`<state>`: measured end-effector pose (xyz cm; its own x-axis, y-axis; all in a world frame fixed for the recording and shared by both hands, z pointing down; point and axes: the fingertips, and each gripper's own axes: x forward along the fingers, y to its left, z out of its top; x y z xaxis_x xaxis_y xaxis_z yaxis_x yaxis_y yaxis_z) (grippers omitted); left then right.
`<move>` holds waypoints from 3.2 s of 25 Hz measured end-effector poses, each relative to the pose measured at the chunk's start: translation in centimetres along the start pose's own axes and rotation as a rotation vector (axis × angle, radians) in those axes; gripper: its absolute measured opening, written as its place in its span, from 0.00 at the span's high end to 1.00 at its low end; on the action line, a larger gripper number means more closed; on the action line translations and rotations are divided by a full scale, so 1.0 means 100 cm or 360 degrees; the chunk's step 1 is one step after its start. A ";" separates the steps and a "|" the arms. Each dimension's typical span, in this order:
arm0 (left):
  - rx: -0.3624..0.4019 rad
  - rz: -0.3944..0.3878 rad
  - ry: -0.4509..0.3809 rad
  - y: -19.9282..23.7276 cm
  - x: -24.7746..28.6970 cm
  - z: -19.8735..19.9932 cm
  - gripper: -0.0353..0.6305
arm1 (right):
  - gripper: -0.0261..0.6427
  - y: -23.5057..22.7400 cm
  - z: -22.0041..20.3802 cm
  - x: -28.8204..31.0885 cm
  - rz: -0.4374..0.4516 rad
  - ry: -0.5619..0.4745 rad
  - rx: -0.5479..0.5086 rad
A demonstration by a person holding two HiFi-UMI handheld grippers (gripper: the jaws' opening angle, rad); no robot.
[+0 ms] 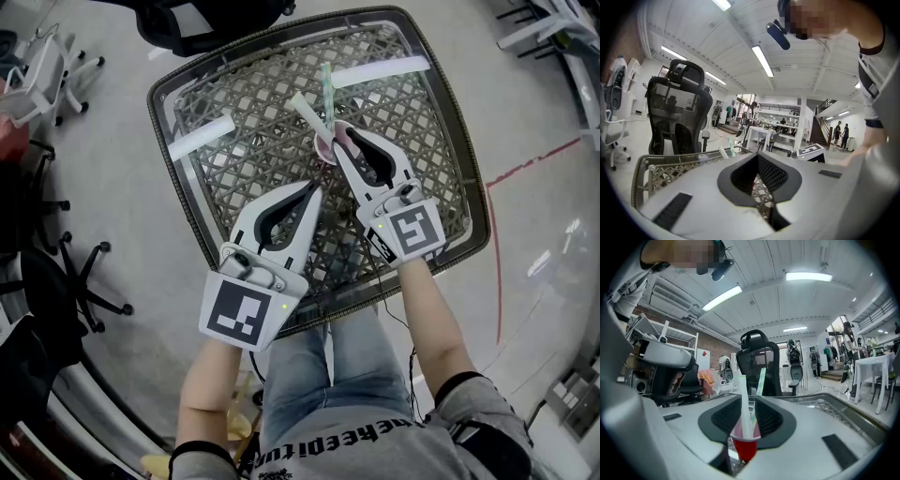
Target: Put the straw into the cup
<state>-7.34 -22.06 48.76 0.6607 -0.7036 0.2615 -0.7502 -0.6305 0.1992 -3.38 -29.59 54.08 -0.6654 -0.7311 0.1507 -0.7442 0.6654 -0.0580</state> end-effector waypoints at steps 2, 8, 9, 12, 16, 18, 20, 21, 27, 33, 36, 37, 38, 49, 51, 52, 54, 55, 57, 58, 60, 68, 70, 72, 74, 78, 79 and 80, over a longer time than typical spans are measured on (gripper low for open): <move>0.0000 0.0001 0.0001 0.000 0.000 0.000 0.91 | 0.80 0.000 0.000 0.000 0.0003 0.0006 0.0010; 0.0000 0.0003 0.0007 -0.001 -0.002 -0.001 0.91 | 0.81 0.000 0.005 -0.005 -0.0002 -0.0010 0.0039; 0.0006 0.0003 0.0003 -0.001 -0.002 0.000 0.91 | 0.83 0.001 0.006 -0.006 0.0006 -0.0009 0.0042; 0.0015 0.0003 -0.0001 -0.003 -0.003 0.003 0.91 | 0.88 0.005 0.009 -0.008 0.0036 0.0004 0.0057; 0.0012 0.0003 -0.0009 -0.005 -0.006 0.009 0.91 | 0.92 0.011 0.017 -0.012 0.0059 0.0014 0.0057; 0.0006 0.0005 -0.0017 -0.007 -0.008 0.014 0.91 | 0.95 0.015 0.024 -0.016 0.0067 0.0011 0.0060; 0.0001 0.0006 -0.0022 -0.010 -0.011 0.019 0.91 | 0.96 0.021 0.031 -0.020 0.0077 0.0010 0.0057; 0.0001 0.0007 -0.0024 -0.012 -0.012 0.021 0.91 | 0.97 0.024 0.035 -0.023 0.0085 0.0011 0.0055; 0.0019 0.0006 -0.0049 -0.020 -0.022 0.043 0.91 | 0.97 0.046 0.067 -0.037 0.0140 0.0003 0.0044; 0.0046 0.0013 -0.0088 -0.028 -0.035 0.067 0.91 | 0.97 0.062 0.101 -0.058 0.0168 -0.0027 0.0055; 0.0054 0.0017 -0.0127 -0.033 -0.041 0.080 0.91 | 0.97 0.070 0.116 -0.069 0.0174 -0.0034 0.0046; 0.0059 0.0021 -0.0150 -0.035 -0.043 0.085 0.91 | 0.97 0.072 0.122 -0.072 0.0177 -0.0037 0.0045; 0.0064 0.0023 -0.0166 -0.037 -0.046 0.089 0.91 | 0.97 0.074 0.127 -0.076 0.0177 -0.0041 0.0045; 0.0115 -0.0003 -0.0257 -0.059 -0.065 0.122 0.91 | 0.97 0.093 0.173 -0.115 0.0168 -0.0065 0.0012; 0.0125 -0.0020 -0.0258 -0.066 -0.068 0.128 0.91 | 0.97 0.097 0.180 -0.121 0.0173 -0.0072 0.0000; 0.0127 -0.0028 -0.0253 -0.069 -0.069 0.130 0.91 | 0.97 0.100 0.184 -0.124 0.0176 -0.0076 -0.0005; 0.0124 -0.0041 -0.0237 -0.075 -0.073 0.135 0.91 | 0.97 0.104 0.192 -0.130 0.0186 -0.0081 -0.0012; 0.0123 -0.0044 -0.0243 -0.077 -0.074 0.138 0.91 | 0.97 0.106 0.196 -0.133 0.0193 -0.0084 -0.0015; 0.0129 -0.0043 -0.0281 -0.081 -0.077 0.144 0.91 | 0.97 0.110 0.203 -0.138 0.0207 -0.0089 -0.0024; 0.0134 -0.0041 -0.0298 -0.083 -0.079 0.147 0.91 | 0.97 0.112 0.206 -0.140 0.0212 -0.0092 -0.0029; 0.0143 -0.0036 -0.0326 -0.087 -0.081 0.152 0.91 | 0.97 0.116 0.211 -0.146 0.0219 -0.0105 -0.0035; 0.0166 -0.0062 -0.0360 -0.100 -0.091 0.154 0.91 | 0.97 0.127 0.225 -0.160 0.0233 -0.0162 -0.0042; 0.0170 -0.0066 -0.0363 -0.103 -0.094 0.155 0.91 | 0.97 0.127 0.228 -0.162 0.0226 -0.0171 -0.0037; 0.0174 -0.0071 -0.0364 -0.105 -0.097 0.156 0.91 | 0.97 0.128 0.230 -0.163 0.0223 -0.0174 -0.0033; 0.0181 -0.0075 -0.0367 -0.106 -0.099 0.157 0.91 | 0.97 0.130 0.232 -0.163 0.0222 -0.0175 -0.0033; 0.0188 -0.0081 -0.0370 -0.107 -0.104 0.159 0.91 | 0.97 0.134 0.235 -0.164 0.0219 -0.0184 -0.0028; 0.0188 -0.0082 -0.0371 -0.107 -0.106 0.159 0.91 | 0.97 0.135 0.236 -0.163 0.0218 -0.0186 -0.0030; 0.0189 -0.0083 -0.0370 -0.107 -0.107 0.159 0.91 | 0.97 0.136 0.236 -0.163 0.0217 -0.0185 -0.0032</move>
<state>-5.99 -13.01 28.77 0.6964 -0.7172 0.0268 -0.7161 -0.6920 0.0910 -4.05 -12.18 27.57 -0.7630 -0.6458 0.0276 -0.6463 0.7614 -0.0504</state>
